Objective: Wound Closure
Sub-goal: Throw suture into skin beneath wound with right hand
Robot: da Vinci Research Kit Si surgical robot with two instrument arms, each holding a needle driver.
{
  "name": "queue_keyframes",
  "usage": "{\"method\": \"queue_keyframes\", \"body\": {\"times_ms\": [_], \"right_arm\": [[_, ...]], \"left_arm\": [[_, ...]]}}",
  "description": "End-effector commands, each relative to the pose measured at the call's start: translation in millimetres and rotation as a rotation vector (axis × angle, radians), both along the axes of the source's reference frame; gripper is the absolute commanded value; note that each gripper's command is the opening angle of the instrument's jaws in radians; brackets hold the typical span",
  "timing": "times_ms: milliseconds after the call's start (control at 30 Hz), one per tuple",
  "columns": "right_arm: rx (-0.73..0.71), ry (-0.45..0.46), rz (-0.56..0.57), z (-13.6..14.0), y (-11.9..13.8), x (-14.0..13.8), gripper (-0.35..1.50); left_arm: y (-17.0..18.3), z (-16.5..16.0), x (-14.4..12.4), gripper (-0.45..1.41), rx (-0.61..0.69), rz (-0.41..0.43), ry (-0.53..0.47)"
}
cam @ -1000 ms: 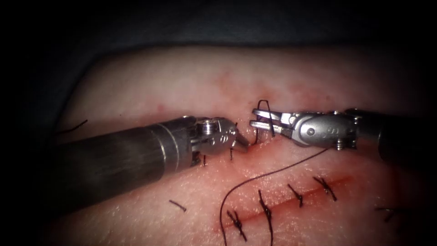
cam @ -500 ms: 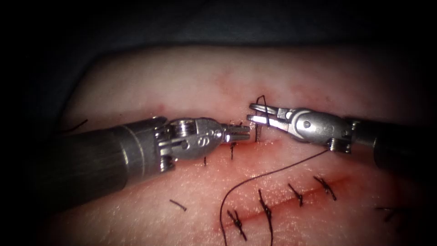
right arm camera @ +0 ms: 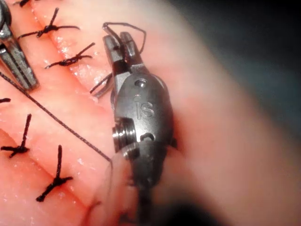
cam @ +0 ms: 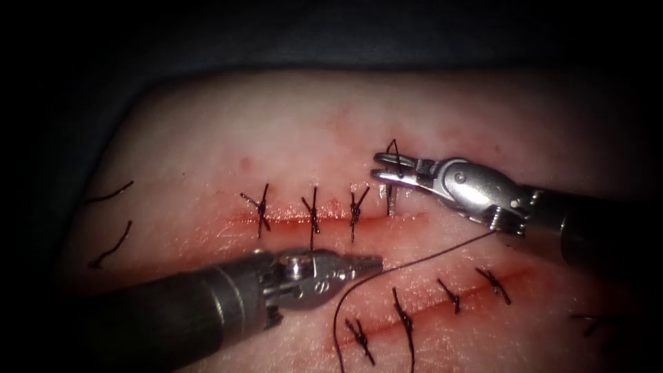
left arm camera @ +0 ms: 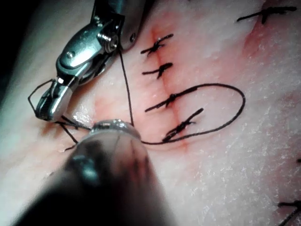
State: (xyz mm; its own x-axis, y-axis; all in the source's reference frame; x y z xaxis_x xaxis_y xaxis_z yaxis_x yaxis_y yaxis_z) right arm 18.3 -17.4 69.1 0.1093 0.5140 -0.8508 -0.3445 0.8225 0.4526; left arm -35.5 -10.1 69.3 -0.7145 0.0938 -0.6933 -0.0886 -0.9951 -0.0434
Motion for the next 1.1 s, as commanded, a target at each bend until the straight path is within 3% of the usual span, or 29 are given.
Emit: {"method": "queue_keyframes", "body": {"times_ms": [33, 333, 667, 1100], "right_arm": [[0.016, 0.001, 0.005, 0.3, 0.7, 1.1, -0.35], [0.184, -0.049, 0.053, 0.6, 1.1, 1.1, -0.35], [0.338, -0.02, 0.06, 0.5, 0.0, 1.3, -0.35], [0.314, 0.005, 0.063, -1.3, -3.6, 1.7, -0.35]], "left_arm": [[0.4, 0.3, -0.7, -0.38, 0.0, 0.006, -0.002], [-1.0, -0.3, -1.4, -0.38, 0.005, 0.024, -0.004], [-1.3, -0.5, -1.9, -0.38, 0.009, 0.032, 0.0], [-1.8, -0.9, -1.5, -0.4, 0.011, 0.042, 0.004]]}}
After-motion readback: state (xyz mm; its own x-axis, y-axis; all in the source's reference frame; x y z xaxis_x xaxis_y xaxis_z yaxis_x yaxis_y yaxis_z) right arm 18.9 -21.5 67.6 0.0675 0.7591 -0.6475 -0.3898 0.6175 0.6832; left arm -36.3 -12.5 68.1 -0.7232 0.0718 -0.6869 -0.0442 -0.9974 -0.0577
